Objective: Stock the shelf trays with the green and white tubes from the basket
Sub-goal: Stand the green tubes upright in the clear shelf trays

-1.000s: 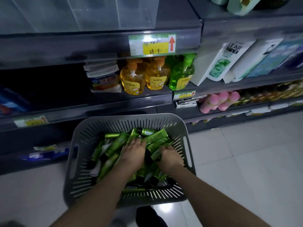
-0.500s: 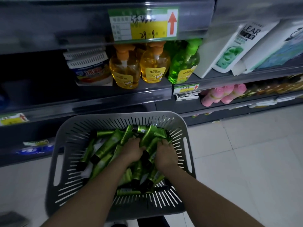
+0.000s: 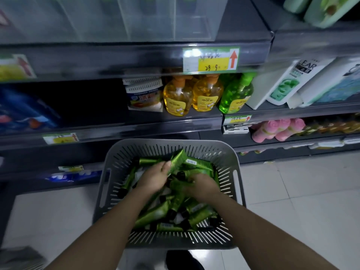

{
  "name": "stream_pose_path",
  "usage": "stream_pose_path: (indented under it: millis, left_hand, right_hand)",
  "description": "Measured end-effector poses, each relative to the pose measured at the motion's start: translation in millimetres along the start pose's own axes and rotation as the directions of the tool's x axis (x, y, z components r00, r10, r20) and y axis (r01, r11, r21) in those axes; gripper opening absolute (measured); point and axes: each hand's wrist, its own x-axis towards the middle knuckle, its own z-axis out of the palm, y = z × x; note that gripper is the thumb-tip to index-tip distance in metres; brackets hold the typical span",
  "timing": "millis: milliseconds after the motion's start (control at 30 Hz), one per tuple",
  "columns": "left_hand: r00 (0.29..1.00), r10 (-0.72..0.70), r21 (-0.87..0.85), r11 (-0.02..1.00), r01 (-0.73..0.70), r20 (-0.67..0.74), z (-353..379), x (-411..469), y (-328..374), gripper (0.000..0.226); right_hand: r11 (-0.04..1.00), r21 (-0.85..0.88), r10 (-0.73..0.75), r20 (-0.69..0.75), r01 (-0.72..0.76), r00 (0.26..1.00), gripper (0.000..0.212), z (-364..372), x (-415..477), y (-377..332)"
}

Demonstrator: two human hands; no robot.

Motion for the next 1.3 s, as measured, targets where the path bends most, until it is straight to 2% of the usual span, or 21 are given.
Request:
stream_pose_path:
  millis: [100,200,333,400,533,633,667,733,800,933,1067,1200,1300]
  left_hand:
    - [0.999,-0.037,-0.212,0.977,0.033,-0.013,-22,-15,-8,0.047]
    - [1.000,-0.025,-0.444,0.896,0.015,-0.016,-44,-34,-23,0.037]
    - [0.997,0.059,-0.491,0.868,-0.076,-0.049,-73,-70,-38,0.016]
    - [0.989,0.077,-0.478,0.869,-0.129,-0.126,-89,-90,-43,0.017]
    - [0.962,0.118,-0.550,0.800,-0.240,-0.248,-123,-132,-57,0.029]
    - [0.939,0.180,-0.542,0.778,-0.318,-0.291,-148,-159,-69,0.026]
    - [0.931,0.194,-0.551,0.761,-0.342,-0.309,-157,-169,-72,0.021]
    - [0.913,0.208,-0.579,0.718,-0.386,-0.351,-172,-185,-74,0.009]
    - [0.887,0.216,-0.585,0.684,-0.436,-0.408,-188,-200,-72,0.013]
    - [0.830,0.246,-0.579,0.617,-0.533,-0.502,-226,-224,-61,0.014]
    - [0.740,0.256,-0.537,0.547,-0.642,-0.622,-272,-233,-45,0.012]
    - [0.678,0.266,-0.483,0.531,-0.697,-0.686,-319,-230,-26,0.010]
    - [0.635,0.269,-0.442,0.526,-0.727,-0.724,-352,-221,-12,0.009]
  right_hand:
    - [0.945,0.325,0.000,0.082,-0.027,0.997,0.039,-16,-11,-7]
    - [0.849,0.528,-0.031,0.048,0.001,0.998,0.037,-28,-29,-27]
    - [0.740,0.662,-0.110,-0.054,0.118,0.992,0.009,-32,-52,-66]
    - [0.689,0.706,-0.106,-0.127,0.165,0.986,0.008,-32,-66,-89]
    - [0.627,0.729,-0.099,-0.276,0.275,0.956,0.025,-28,-90,-136]
    - [0.607,0.707,-0.131,-0.363,0.364,0.923,0.049,-22,-108,-171]
    - [0.601,0.696,-0.147,-0.387,0.393,0.910,0.051,-21,-116,-183]
    - [0.590,0.665,-0.179,-0.446,0.458,0.877,0.042,-21,-129,-207]
    - [0.580,0.615,-0.225,-0.509,0.534,0.831,0.031,-22,-144,-229]
    - [0.551,0.500,-0.330,-0.605,0.669,0.724,0.030,-33,-163,-269]
    - [0.511,0.408,-0.395,-0.670,0.757,0.628,0.019,-58,-171,-309]
    - [0.489,0.336,-0.424,-0.715,0.805,0.556,0.037,-88,-166,-341]
    - [0.458,0.293,-0.458,-0.731,0.839,0.505,0.039,-114,-168,-361]
